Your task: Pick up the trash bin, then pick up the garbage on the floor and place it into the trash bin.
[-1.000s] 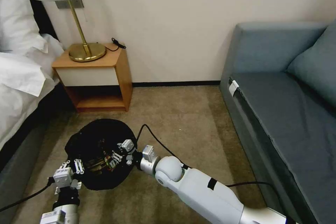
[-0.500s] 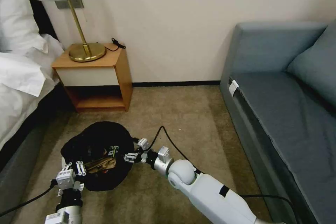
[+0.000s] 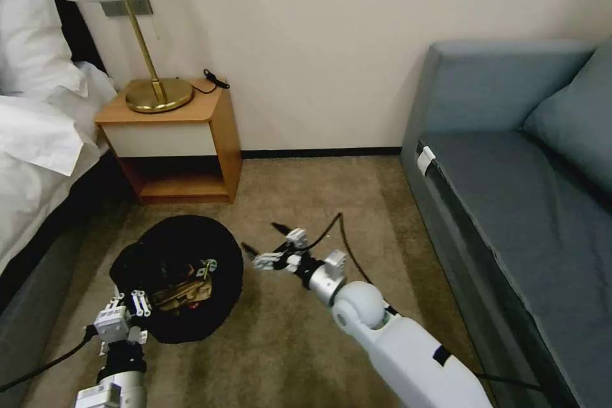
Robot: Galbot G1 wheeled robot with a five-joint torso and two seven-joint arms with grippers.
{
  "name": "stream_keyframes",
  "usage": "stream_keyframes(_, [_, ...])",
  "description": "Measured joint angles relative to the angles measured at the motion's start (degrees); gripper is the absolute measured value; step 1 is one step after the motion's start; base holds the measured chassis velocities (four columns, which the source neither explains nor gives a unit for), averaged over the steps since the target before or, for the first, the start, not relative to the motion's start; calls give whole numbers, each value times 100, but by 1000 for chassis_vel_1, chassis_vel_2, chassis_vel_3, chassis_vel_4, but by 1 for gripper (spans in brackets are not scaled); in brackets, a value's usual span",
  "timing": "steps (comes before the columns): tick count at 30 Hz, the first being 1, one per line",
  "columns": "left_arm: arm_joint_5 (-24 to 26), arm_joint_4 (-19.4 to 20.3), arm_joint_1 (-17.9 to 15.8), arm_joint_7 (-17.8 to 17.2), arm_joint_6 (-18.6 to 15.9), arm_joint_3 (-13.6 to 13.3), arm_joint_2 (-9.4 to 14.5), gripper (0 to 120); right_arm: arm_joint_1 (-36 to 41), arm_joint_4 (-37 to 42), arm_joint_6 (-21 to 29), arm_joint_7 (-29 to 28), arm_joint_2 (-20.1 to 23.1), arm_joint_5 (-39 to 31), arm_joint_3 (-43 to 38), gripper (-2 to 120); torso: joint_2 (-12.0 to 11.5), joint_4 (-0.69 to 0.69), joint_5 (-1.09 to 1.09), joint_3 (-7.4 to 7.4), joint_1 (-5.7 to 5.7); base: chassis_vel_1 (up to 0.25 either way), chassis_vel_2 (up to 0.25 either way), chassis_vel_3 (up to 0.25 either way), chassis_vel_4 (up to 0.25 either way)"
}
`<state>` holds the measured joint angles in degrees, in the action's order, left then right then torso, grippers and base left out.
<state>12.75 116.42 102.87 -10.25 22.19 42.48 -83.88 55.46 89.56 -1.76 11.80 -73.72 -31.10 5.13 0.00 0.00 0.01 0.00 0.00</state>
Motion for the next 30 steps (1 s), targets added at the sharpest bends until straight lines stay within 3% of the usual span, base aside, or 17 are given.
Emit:
stream_keyframes(3, [545,-92,-139,-155,-50,-23,-157,7,240,95,-36,-56,74,-122,-431,100,0,-1,0,0,0,0,0,0,0])
stream_keyframes(5, [617,-106,-154,-174,-51,-27,-174,7,260,106,-39,-57,82,-128,-467,100,0,-1,-1,0,0,0,0,0,0])
stream_keyframes(7, [1146,-227,-251,-275,-30,-45,-264,7,412,258,-44,-92,168,-200,-767,100,0,0,-1,0,0,0,0,0,0])
stream_keyframes(9, [1345,-283,-288,-298,1,-48,-274,6,453,312,-36,-102,193,-225,-846,100,0,0,0,0,0,0,0,0,0])
stream_keyframes(13, [2211,-609,-499,-341,201,-37,-256,6,615,568,38,-151,316,-287,-1120,100,0,0,0,0,0,0,0,0,0])
stream_keyframes(15, [2322,-659,-535,-341,240,-34,-246,6,640,606,53,-157,337,-289,-1154,100,0,0,-1,0,0,0,0,0,0])
stream_keyframes(23, [3664,-1237,-945,-58,516,-59,-138,6,885,931,206,-189,400,-263,-1410,100,0,0,-1,0,0,0,0,0,0])
stream_keyframes(30, [4267,-1259,-1140,207,526,-98,-102,6,1019,974,227,-186,404,-194,-1504,100,0,0,-1,0,0,0,0,0,0])
